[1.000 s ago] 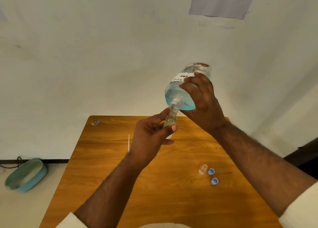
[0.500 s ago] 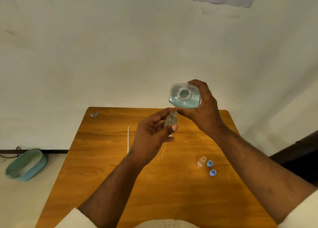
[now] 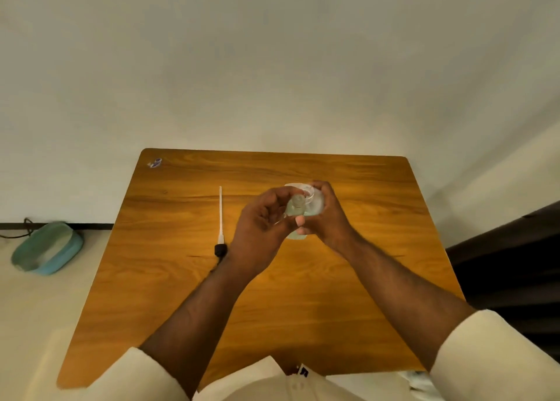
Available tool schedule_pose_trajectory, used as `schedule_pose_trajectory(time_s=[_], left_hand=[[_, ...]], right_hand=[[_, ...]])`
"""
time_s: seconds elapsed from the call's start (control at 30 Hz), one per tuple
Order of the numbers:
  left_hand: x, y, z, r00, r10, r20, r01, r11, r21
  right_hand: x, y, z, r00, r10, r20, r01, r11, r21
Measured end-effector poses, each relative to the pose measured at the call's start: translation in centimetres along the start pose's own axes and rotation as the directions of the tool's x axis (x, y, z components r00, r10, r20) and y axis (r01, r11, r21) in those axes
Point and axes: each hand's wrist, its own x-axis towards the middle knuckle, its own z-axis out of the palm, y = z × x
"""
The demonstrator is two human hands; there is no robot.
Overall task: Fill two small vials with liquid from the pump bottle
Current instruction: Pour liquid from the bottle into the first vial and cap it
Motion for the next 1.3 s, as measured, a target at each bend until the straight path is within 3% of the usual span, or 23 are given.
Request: schedule_pose_trajectory(time_s=[0.27, 0.7, 0.83, 0.93, 1.0, 1.1, 1.3], left_hand=[[0.3, -1.6, 0.5, 0.999, -0.053, -0.007, 0.053, 0.998, 0.014], [0.5, -3.5, 2.8, 0.997, -0.071, -0.004, 0.071, 0.995, 0.075], [0.1, -4.2, 5.0, 0.997, -0.075, -0.004, 0.075, 0.993, 0.089], [0.0, -4.9, 6.8, 0.997, -0.082, -0.007, 0.082, 0.994, 0.076], [-0.2, -5.7, 8.2, 0.996, -0.092, -0.005, 0.092, 0.992, 0.084], [-0.3, -7.2, 10.3, 0.992, -0.122, -0.013, 0.123, 0.986, 0.11], [-0.3, -9.8, 13.5, 0.987, -0.153, -0.051, 0.159, 0.978, 0.133]], right_hand=[[0.2, 4.8, 0.7, 0.999, 0.035, 0.02, -0.035, 0.999, 0.019], [0.0, 6.5, -1.0, 0.994, 0.064, 0.089, -0.067, 0.997, 0.024], [-0.2, 5.6, -3.7, 0.972, 0.135, 0.193, -0.085, 0.965, -0.248], [-1.5, 6.1, -7.5, 0.992, 0.037, 0.121, 0.03, 0.86, -0.51], [-2.7, 7.0, -10.7, 0.998, -0.046, -0.032, 0.021, 0.836, -0.548], [-3.7, 9.1, -15.4, 0.981, -0.043, -0.19, -0.089, 0.769, -0.634], [-4.5, 14.0, -18.9, 0.989, 0.089, -0.117, -0.146, 0.662, -0.735]])
